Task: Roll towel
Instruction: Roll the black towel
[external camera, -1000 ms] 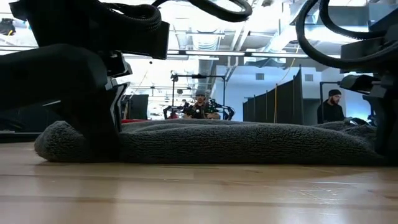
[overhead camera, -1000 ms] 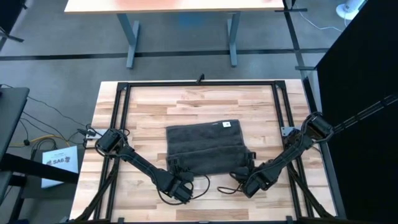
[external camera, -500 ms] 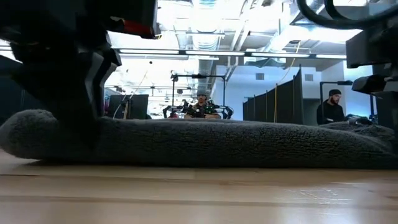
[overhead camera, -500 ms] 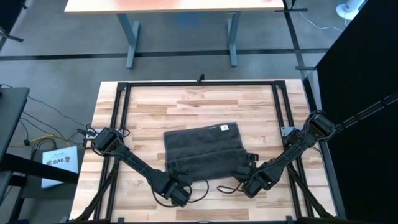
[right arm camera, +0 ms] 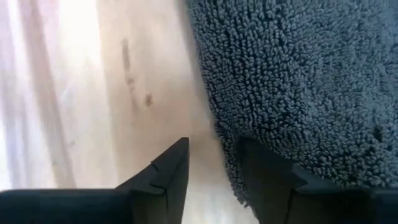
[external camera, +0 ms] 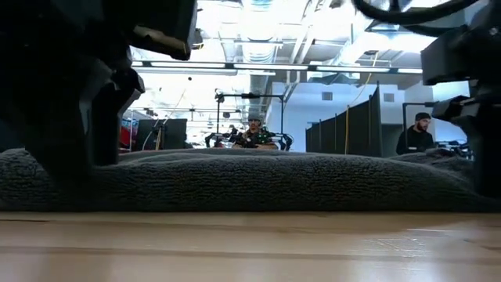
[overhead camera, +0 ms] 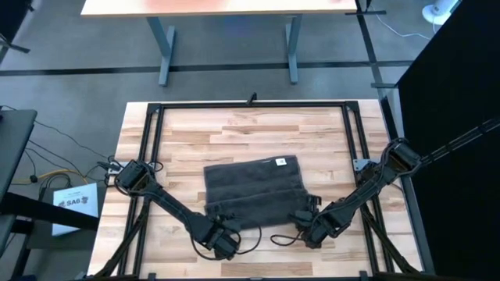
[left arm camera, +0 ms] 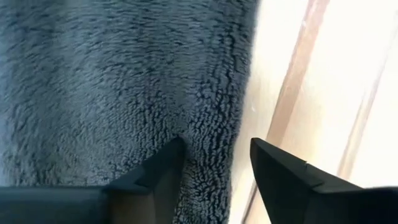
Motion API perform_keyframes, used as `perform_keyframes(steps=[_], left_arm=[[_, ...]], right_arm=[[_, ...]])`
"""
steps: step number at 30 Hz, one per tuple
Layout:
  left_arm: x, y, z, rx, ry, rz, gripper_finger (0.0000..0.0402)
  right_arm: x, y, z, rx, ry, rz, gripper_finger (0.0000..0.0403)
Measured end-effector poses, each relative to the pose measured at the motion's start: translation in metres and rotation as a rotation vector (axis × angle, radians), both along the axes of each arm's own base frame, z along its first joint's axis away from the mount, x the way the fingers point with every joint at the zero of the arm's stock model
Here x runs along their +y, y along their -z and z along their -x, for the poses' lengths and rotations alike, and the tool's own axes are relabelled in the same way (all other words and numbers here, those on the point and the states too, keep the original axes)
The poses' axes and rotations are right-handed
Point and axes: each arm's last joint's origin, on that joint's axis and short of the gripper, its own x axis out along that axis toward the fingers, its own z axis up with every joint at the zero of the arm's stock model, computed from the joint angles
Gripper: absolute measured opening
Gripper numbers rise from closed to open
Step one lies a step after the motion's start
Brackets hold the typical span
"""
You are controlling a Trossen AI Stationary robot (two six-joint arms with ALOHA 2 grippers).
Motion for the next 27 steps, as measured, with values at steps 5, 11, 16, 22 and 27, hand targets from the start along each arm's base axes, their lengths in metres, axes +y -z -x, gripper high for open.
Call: perform_keyframes(steps=[5,11,16,22,27], left_arm=[[-0.004,-0.012,0.002,0.046,0.048,-0.018,0.0179],[-0.014,-0.029,0.008,0.045,0.080,-0.086,0.0180],[-0.018,-0.016,0.006,0.039,0.074,-0.139,0.0180],[-0.019,-0.001,0.003,0.037,0.070,-0.204,0.0180],[-0.021,0.007,-0.001,0.005,0.069,-0.223,0.0180]], right_arm=[[0.011,-0.013,-0.002,0.011,-0.143,0.021,0.0142],[0.023,-0.037,0.002,-0.011,-0.278,0.202,0.0149],[0.011,-0.030,0.001,0.013,-0.246,0.265,0.0155],[0.001,-0.024,-0.005,-0.004,-0.207,0.255,0.0160],[0.001,-0.010,-0.004,-0.026,-0.207,0.179,0.0160]])
